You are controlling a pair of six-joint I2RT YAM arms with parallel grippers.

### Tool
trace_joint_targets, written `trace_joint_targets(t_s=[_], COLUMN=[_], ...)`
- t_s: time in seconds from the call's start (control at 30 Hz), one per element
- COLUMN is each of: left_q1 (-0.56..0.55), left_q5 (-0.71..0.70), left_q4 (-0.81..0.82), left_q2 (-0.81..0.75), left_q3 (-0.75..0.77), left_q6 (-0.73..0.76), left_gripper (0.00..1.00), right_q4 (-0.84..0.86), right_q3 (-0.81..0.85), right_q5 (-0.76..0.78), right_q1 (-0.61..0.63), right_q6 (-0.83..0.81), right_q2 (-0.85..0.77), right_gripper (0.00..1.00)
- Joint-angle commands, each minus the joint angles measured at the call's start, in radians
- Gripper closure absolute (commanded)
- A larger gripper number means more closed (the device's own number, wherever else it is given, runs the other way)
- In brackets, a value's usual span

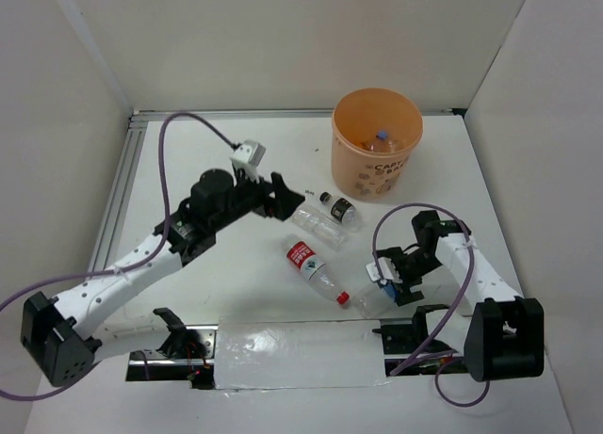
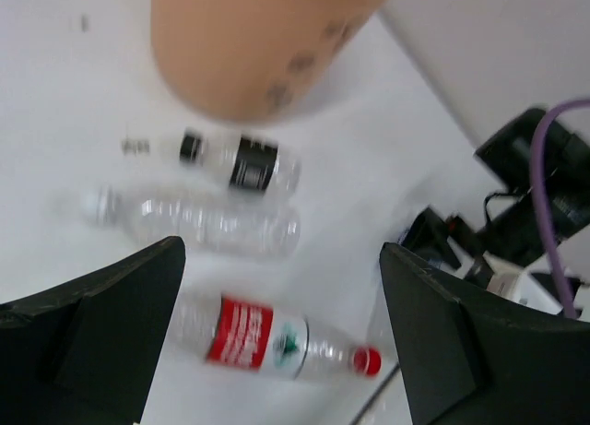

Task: Put the plastic bottles in the bin

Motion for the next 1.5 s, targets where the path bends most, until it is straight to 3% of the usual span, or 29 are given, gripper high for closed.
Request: trace_joint_targets(t_s=[0.0,0.17,0.2,0.23,0.27,0.37,0.63,0.77,0.8,0.9,1.07,1.2,1.23,1.33,1.47], left_q1=[-0.056,-0.116,-0.131,-0.132,-0.147,-0.147,-0.156,-0.165,-0.177,-0.188,-0.197,-0.216,-0.216,-0.227,-0.236], left_q5=[-0.11,-0.239,-0.25,-0.262,-0.271,-0.261,-0.218,-0.195,-0.195,-0.195,-0.186,-0.186,-0.186,-0.195,-0.204], left_q4=[-0.061,-0.127,-0.141,-0.141,-0.152,-0.152,-0.239,-0.296,-0.296,-0.25,-0.216,-0.204,-0.184,-0.162,-0.162], left_q2=[-0.074,-0.123,-0.123,-0.123,-0.111,-0.076,0.06,0.126,0.127,0.166,0.269,0.375,0.387,0.43,0.465], left_q3=[-0.167,-0.254,-0.268,-0.268,-0.268,-0.268,-0.188,-0.157,-0.157,-0.168,-0.142,-0.12,-0.12,-0.108,-0.084], left_q6=[-0.189,-0.434,-0.486,-0.51,-0.531,-0.609,-0.748,-0.777,-0.787,-0.798,-0.775,-0.764,-0.764,-0.764,-0.755], left_gripper=[0.01,0.01,0.01,0.01,0.01,0.01,0.01,0.01,0.01,0.01,0.01,0.01,0.01,0.01,0.02], right_q4=[0.013,0.151,0.164,0.164,0.164,0.123,0.191,0.372,0.52,0.811,0.934,1.027,1.027,1.009,1.041], right_q3=[-0.054,-0.1,-0.1,-0.091,-0.076,0.044,0.604,0.803,0.822,0.831,0.879,0.869,0.879,0.928,0.928], right_q5=[0.059,0.082,0.082,0.082,0.064,-0.019,-0.316,-0.375,-0.375,-0.284,-0.188,-0.188,-0.188,-0.2,-0.224], right_q1=[0.052,0.138,0.159,0.16,0.172,0.172,0.144,0.144,0.144,0.144,0.108,0.077,0.066,0.04,0.0], right_q6=[-0.26,-0.144,-0.121,-0.098,-0.051,0.04,0.516,0.791,0.936,1.114,1.166,1.197,1.206,1.251,1.338], right_q2=[0.024,0.066,0.066,0.075,0.084,0.084,0.04,0.078,0.078,0.089,0.247,0.349,0.392,0.445,0.428], right_gripper=[0.05,0.14,0.2,0.39,0.48,0.65,0.71,0.71,0.71,0.66,0.62,0.42,0.21,0.0,0.0])
